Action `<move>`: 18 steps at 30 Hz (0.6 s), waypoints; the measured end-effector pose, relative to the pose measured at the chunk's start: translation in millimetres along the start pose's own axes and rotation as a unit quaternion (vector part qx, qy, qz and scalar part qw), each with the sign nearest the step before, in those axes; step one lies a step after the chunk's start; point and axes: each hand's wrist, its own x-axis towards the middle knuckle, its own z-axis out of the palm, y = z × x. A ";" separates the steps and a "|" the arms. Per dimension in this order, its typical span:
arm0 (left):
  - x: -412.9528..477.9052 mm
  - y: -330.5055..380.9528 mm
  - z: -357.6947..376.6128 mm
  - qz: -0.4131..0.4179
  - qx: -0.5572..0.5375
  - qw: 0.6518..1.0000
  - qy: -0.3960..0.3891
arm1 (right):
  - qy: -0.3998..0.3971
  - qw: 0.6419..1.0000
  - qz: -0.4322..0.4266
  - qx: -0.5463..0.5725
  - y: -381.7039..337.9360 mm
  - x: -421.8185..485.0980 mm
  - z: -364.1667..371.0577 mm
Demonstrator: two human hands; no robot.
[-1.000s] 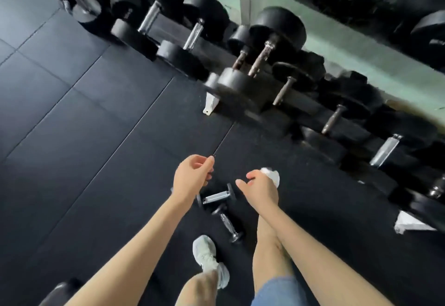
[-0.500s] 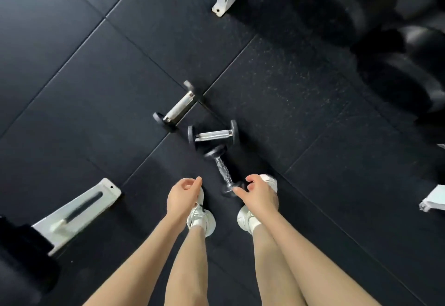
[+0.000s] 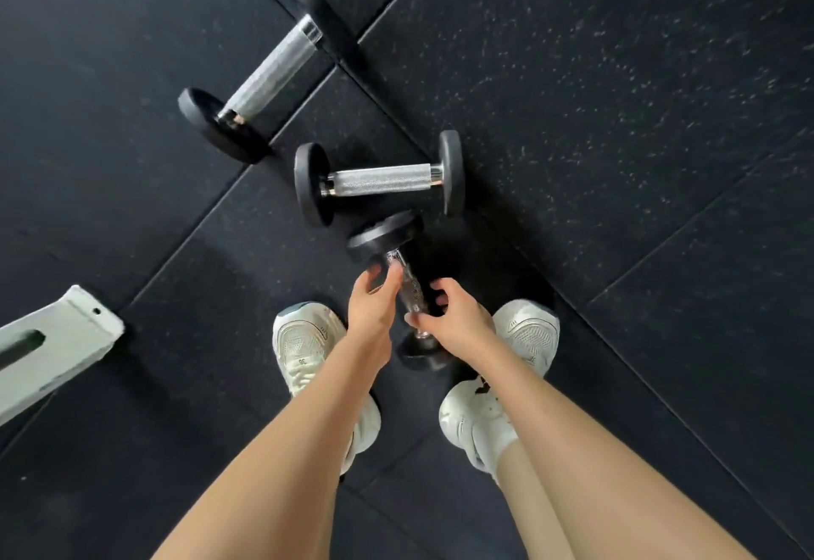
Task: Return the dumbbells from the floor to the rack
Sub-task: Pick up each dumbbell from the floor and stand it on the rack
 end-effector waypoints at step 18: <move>-72.0 28.0 -9.7 -0.003 -0.094 0.995 -0.043 | 0.002 0.999 -0.010 0.047 -12.3 -62.3 -12.3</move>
